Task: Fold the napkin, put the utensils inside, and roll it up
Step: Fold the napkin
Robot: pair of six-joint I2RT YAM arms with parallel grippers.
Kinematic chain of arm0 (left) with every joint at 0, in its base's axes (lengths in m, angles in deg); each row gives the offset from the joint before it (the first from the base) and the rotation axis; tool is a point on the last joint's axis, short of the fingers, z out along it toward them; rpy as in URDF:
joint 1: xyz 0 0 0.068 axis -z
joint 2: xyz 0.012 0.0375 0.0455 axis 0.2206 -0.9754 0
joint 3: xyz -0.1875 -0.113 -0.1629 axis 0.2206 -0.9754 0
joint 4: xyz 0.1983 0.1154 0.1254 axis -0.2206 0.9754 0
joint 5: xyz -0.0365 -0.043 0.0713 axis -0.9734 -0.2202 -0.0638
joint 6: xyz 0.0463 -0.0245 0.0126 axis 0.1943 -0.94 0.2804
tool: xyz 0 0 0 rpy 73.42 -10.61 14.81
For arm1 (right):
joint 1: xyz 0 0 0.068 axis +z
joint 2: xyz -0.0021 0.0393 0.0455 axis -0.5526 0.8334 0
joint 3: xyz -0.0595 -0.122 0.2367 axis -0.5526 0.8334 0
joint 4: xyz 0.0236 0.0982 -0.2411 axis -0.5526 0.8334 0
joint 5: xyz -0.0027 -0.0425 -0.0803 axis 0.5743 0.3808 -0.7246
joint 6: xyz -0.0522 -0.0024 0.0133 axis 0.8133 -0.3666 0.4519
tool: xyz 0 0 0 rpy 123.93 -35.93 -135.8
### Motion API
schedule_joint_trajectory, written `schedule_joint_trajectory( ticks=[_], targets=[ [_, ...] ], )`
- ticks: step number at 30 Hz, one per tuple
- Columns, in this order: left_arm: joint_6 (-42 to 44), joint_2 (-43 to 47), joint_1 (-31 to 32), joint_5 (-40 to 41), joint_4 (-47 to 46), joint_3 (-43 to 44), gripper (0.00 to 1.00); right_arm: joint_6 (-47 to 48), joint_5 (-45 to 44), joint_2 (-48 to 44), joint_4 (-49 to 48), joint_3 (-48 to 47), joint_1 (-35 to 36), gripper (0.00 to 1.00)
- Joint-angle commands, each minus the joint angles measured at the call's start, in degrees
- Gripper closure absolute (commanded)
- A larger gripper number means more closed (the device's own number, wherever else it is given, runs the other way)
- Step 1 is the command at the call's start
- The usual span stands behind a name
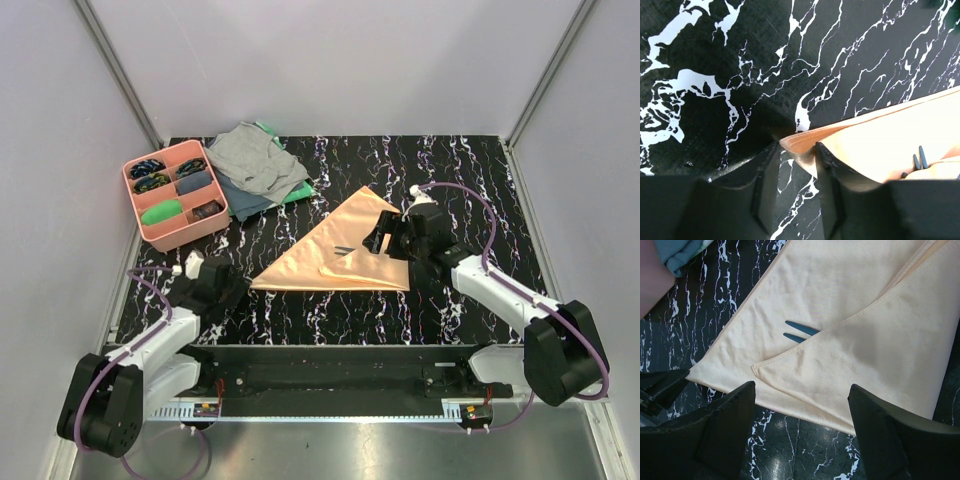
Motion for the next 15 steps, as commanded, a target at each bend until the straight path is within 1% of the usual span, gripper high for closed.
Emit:
schedule_joint_trajectory(
  ticks=[1,3,4,6,7,8,11,13,14,15],
  targets=[
    [0.80,-1.46,-0.54,-0.42,-3.75,-0.92,0.70,0.06,-0.53,-2.46,-0.34,0.53,-0.27,0.16],
    [1.50,-2.52,-0.63,-0.59,-4.45,-0.74,0.76,0.06,-0.71,-2.63,-0.25,0.62,-0.35,0.16],
    [1.76,-3.31,-0.71,-0.68,-4.54,-0.74,0.82,0.06,-0.88,-2.81,-0.25,0.71,-0.35,0.16],
    [2.99,-3.84,-0.80,-0.68,-4.98,-0.30,0.89,0.06,-1.06,-3.16,0.01,1.06,-0.35,0.16],
    [3.69,-4.19,-0.80,-0.60,-4.98,-0.04,0.96,0.24,-1.41,-3.42,0.19,1.15,-0.35,0.16],
    [5.18,-4.19,-0.80,-0.16,-4.81,0.57,1.00,0.41,-1.58,-3.60,0.28,1.15,-0.35,0.16],
    [8.96,-3.58,-0.80,0.63,-5.07,2.93,1.00,1.03,-2.29,-3.87,1.07,1.24,-0.35,0.16],
    [13.79,-3.84,-0.80,0.02,-6.47,4.70,1.00,1.29,-2.90,-3.95,1.59,1.24,-0.35,0.16],
    [17.55,-4.28,-0.72,-1.72,-7.35,6.80,1.00,1.55,-3.17,-3.87,1.86,1.24,-0.35,0.16],
    [19.32,-4.71,-0.54,-2.78,-8.57,8.03,1.00,1.73,-3.34,-4.04,2.03,1.32,-0.35,0.16]
  ],
)
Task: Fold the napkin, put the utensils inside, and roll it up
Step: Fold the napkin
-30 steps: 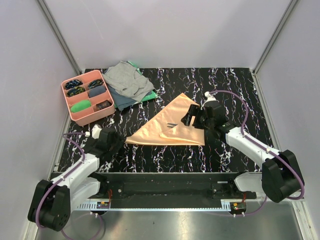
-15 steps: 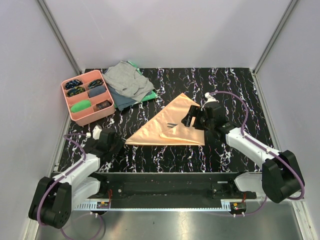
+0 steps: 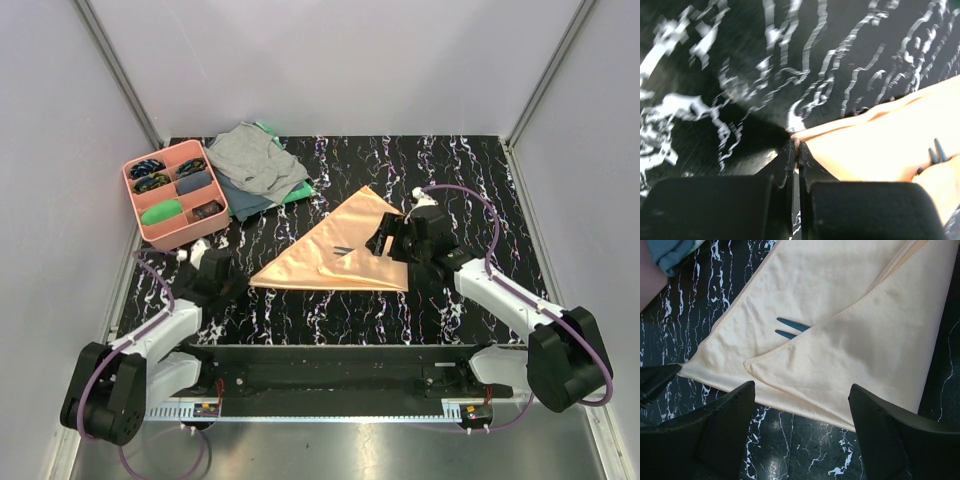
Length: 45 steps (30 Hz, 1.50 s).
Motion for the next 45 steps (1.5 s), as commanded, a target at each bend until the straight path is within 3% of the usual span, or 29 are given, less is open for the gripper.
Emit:
schedule_joint_trajectory(
  ticks=[1,9,17,26,33,45],
  targets=[
    [12.56,-2.14,0.12,-2.68,-5.50,8.04,1.00,1.45,-2.64,-1.86,0.77,0.36,-0.35,0.16],
    [27.33,-8.11,9.93,-5.23,-10.33,21.23,1.00,1.19,-4.23,-3.52,2.35,1.15,-0.35,0.16],
    [33.22,-22.00,23.73,-7.96,-17.53,31.07,1.00,-1.54,-10.46,-6.42,4.72,2.12,-0.35,0.16],
    [38.84,-34.75,34.12,-8.93,-19.13,42.24,1.00,-5.05,-15.74,-9.67,7.10,4.31,-0.35,0.15],
    [42.54,-40.64,38.35,-12.62,-19.13,46.71,1.00,-6.81,-18.55,-15.12,7.19,6.95,-0.35,0.15],
    [47.47,-48.46,42.13,-14.55,-15.88,53.58,1.00,-8.48,-17.85,-15.83,7.27,7.83,-0.35,0.15]
  ],
)
